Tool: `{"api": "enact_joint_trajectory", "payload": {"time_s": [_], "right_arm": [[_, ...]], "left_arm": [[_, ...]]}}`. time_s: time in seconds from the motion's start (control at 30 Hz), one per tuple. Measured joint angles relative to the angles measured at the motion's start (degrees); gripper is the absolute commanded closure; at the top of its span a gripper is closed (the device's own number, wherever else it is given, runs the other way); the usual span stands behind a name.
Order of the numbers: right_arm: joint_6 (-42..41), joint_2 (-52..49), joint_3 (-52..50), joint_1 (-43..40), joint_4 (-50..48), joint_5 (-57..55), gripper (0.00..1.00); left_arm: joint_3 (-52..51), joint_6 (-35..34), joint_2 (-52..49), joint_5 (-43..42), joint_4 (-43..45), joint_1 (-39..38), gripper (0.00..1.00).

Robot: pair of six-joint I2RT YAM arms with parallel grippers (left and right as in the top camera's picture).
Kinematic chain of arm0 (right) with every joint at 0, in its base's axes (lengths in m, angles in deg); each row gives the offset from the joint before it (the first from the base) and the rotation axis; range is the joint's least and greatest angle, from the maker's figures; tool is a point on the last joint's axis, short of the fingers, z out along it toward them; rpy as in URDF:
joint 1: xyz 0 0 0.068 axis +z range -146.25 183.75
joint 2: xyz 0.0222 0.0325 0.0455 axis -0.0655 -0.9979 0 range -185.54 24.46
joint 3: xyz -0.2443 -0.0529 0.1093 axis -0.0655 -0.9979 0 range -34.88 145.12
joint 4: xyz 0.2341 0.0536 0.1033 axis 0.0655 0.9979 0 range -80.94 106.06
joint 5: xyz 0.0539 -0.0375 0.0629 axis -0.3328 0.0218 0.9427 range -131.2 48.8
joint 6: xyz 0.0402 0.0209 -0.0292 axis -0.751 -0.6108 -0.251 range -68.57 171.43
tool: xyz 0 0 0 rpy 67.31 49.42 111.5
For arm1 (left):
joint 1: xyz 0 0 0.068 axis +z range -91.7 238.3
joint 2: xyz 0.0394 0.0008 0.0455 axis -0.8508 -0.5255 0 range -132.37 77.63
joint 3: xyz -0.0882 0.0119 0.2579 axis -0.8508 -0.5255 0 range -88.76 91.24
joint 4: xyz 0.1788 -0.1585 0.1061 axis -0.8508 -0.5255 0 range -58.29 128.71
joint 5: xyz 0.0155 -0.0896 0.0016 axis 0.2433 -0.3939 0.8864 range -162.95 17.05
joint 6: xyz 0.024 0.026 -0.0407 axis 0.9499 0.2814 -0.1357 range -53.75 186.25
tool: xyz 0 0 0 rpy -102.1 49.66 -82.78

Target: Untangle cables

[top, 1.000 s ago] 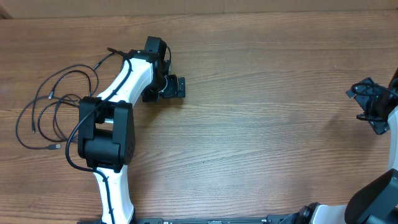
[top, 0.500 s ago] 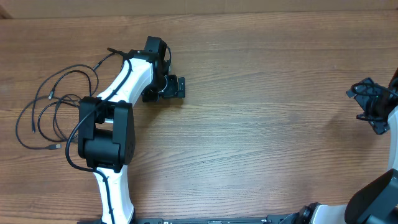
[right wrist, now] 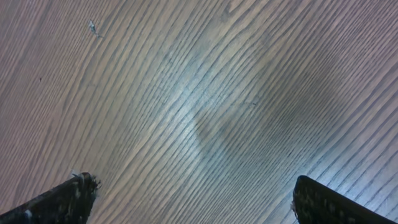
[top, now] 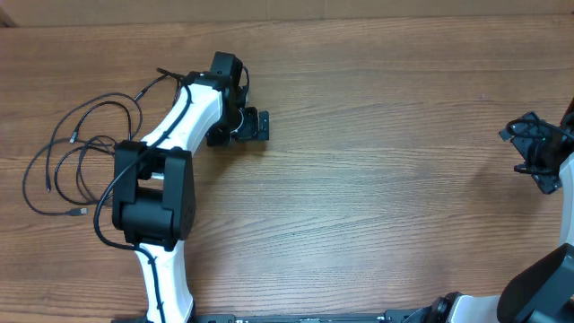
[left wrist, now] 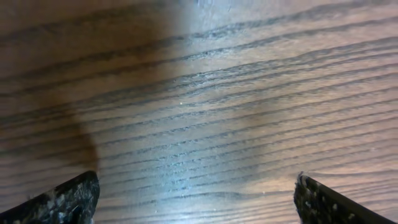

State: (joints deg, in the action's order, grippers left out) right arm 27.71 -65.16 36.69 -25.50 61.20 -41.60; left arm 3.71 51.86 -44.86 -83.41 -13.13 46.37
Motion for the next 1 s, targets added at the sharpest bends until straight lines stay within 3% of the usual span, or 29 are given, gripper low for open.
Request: {"api": "enact_joint_trajectory", "payload": {"time_s": [0.5, 0.8, 0.9, 1.0], "right_arm": [[-0.02, 0.0, 0.0, 0.0, -0.04, 0.0, 0.0], [0.0, 0.0, 0.0, 0.0, -0.07, 0.0, 0.0], [-0.04, 0.0, 0.0, 0.0, -0.04, 0.0, 0.0], [-0.02, 0.0, 0.0, 0.0, -0.07, 0.0, 0.0]], "left_arm": [[-0.24, 0.0, 18.27, 0.0, -0.07, -0.11, 0.0], [-1.05, 0.07, 34.14, 4.74, -8.7, -0.11, 0.0], [-5.33, 0.07, 38.69, 7.19, -6.49, -0.11, 0.0], [-13.88, 0.24, 42.53, 8.85, 1.6, -0.11, 0.0]]}}
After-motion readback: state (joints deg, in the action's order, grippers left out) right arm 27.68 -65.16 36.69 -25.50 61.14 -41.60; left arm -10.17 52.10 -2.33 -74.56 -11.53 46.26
